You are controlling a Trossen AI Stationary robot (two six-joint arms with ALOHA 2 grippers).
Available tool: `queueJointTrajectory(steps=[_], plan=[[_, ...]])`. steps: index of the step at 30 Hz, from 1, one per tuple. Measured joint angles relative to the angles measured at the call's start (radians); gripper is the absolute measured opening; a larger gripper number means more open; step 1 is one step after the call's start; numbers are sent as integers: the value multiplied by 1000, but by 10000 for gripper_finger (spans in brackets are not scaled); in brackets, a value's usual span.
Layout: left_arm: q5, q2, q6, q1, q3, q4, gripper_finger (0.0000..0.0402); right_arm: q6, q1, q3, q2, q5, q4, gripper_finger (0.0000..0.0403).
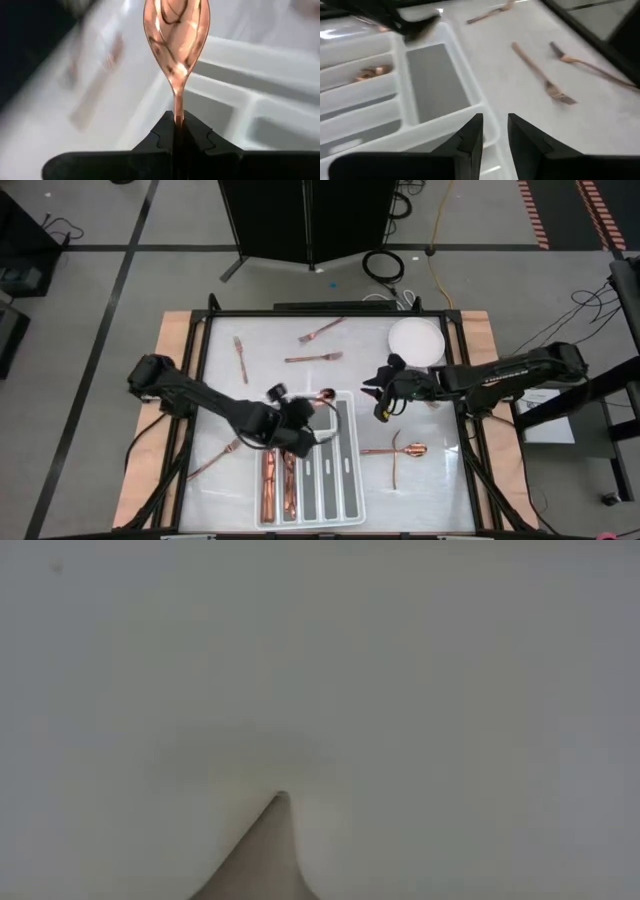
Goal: Sort silverware
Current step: Put the top spoon into the silverware tray
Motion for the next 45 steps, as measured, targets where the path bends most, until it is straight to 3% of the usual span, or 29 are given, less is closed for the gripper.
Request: queueJointTrajectory(steps=[2,3,5,9,12,18,21,27,31,35,38,45], plan=[[6,-9,-259,-41,0,-59,13,-5,8,0,15,36,17,80],[-38,-8,-342,-63,-1,-77,14,-13,8,0,23,49,39,80],[-104,-6,-402,-74,-1,-75,14,-53,5,0,29,57,74,80],[-31,-7,-561,-15,0,-183,14,-133,-9,0,20,56,94,80],[-1,-5,-661,-50,0,-201,14,-142,-15,0,1,55,46,80],[-38,-3,-682,-25,0,-263,14,-34,-13,0,-60,57,-189,80],[-61,1,-613,21,0,-207,14,16,17,-2,-83,81,-262,80],[-31,9,-442,103,0,-1,15,57,102,-112,-171,153,-188,80],[33,3,-435,122,0,11,15,45,134,-219,-257,159,-70,80],[65,1,-573,78,4,-45,15,68,133,-262,-351,160,-104,80],[5,7,-647,17,4,-63,15,122,133,-279,-407,160,-99,80],[-33,8,-746,-126,4,-66,15,217,134,-337,-406,160,121,80]])
